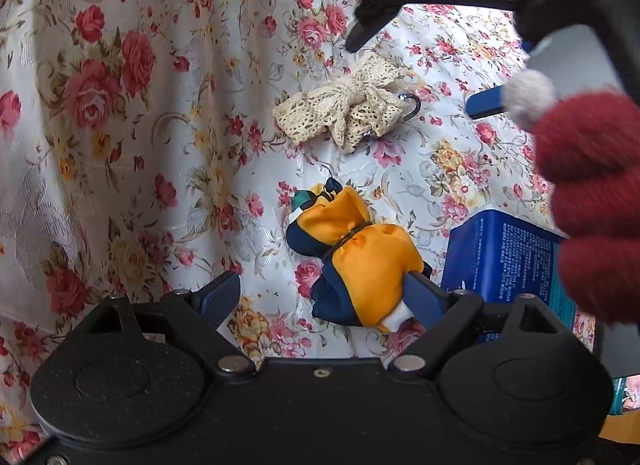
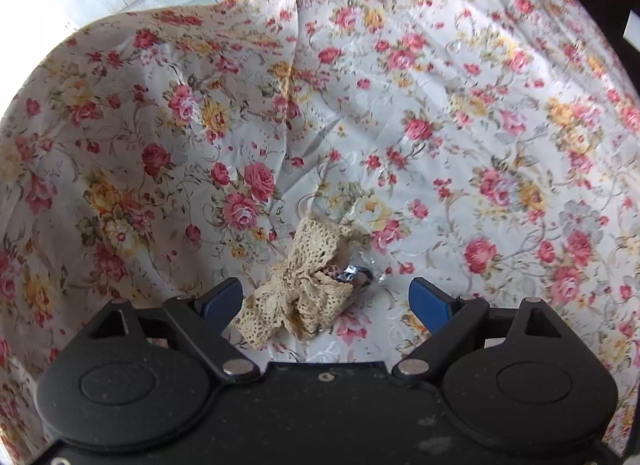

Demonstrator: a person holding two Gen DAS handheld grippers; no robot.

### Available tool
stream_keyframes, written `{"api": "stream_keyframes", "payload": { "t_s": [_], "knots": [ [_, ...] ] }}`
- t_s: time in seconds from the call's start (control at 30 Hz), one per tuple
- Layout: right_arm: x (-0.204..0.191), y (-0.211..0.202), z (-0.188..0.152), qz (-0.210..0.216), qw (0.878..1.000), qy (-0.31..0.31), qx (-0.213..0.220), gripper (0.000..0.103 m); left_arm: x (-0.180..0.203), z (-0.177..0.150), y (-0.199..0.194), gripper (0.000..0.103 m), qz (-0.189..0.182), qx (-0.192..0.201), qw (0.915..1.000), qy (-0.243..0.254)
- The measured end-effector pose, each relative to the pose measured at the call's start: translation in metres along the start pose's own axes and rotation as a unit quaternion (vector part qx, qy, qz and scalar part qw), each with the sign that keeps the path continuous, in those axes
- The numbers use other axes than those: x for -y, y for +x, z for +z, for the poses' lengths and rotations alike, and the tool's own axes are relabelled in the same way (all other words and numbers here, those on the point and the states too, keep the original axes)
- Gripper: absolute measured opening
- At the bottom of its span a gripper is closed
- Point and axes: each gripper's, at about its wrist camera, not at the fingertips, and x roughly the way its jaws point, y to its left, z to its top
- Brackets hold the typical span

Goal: Organize soft objects
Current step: 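Grasp the beige lace item with the right tool while the left tool lowers onto the blue-and-orange pouch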

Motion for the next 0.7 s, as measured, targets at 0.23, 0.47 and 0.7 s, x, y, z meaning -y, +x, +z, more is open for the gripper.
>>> {"api": "stream_keyframes", "payload": {
  "t_s": [0.23,0.47,0.7],
  "knots": [
    [0.003,0.031,0.008,0.018,0.998,0.029,-0.057,0.090,-0.008,0.002,0.001,0.086,-0.005,-0.009,0.9998,-0.020],
    [0.002,0.059,0.021,0.045,0.993,0.047,-0.096,0.087,-0.016,0.000,-0.006,0.086,-0.012,-0.002,0.9991,-0.041],
    [-0.018,0.074,0.024,-0.002,0.995,-0.007,-0.096,0.063,-0.014,0.001,-0.007,0.086,-0.010,-0.003,0.9992,-0.039]
  ]
}}
